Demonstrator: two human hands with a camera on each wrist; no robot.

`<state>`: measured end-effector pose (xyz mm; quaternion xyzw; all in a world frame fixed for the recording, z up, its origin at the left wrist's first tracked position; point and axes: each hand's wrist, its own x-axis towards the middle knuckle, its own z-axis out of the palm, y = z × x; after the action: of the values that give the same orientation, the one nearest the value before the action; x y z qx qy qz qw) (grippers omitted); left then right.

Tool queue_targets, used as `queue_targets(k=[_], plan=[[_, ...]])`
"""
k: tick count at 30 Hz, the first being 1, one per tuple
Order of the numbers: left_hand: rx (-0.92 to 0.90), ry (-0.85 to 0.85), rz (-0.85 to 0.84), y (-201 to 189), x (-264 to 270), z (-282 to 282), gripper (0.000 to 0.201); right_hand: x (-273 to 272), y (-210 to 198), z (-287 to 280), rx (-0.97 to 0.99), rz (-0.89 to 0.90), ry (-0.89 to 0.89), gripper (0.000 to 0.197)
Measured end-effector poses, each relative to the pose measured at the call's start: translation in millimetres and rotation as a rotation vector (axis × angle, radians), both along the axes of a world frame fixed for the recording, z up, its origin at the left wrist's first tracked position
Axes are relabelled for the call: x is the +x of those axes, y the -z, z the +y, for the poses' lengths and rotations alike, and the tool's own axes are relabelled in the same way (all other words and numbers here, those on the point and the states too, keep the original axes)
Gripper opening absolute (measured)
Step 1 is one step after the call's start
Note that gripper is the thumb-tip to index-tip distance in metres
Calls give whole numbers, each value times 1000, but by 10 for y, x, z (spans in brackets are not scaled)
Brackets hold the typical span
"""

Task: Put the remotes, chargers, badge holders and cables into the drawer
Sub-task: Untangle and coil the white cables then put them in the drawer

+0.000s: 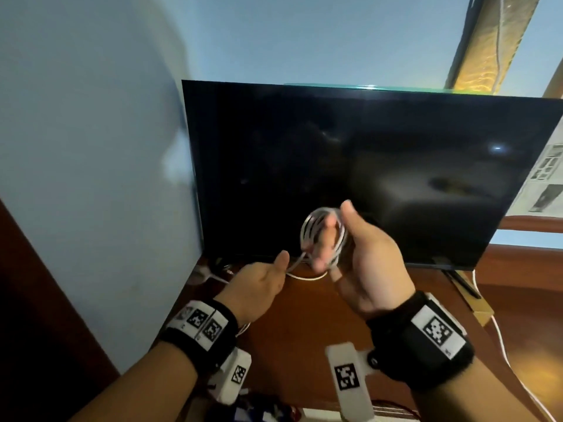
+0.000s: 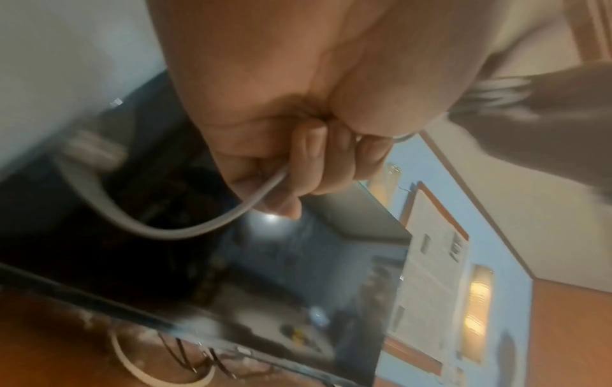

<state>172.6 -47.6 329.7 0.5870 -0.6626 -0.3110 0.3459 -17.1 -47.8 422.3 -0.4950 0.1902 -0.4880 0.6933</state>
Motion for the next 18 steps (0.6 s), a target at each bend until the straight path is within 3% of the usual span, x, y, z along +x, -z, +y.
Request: queue_targets(k=[2, 3, 6, 8, 10, 13, 18], plan=[[46, 69, -8, 62, -159, 121, 72, 27, -23, -138, -34, -77, 124, 40], [58, 80, -27, 65, -213, 181, 70, 26, 39, -220, -115, 2, 221, 36], [15, 35, -103, -21, -242, 315, 69, -45, 400, -450, -518, 651, 551, 28], [-82, -34, -233, -144, -186, 337, 67, -105, 650, -525, -642, 1071, 446, 25], [-206, -117, -369, -280, -97, 316, 64, -117, 840, -501, -589, 1282, 234, 34], [-309, -227, -448, -387, 86, 217, 65, -83, 895, -296, -412, 1235, 61, 47], [-249, -235, -304, -180, 285, 44, 66, -43, 606, -42, -29, 692, 36, 53]])
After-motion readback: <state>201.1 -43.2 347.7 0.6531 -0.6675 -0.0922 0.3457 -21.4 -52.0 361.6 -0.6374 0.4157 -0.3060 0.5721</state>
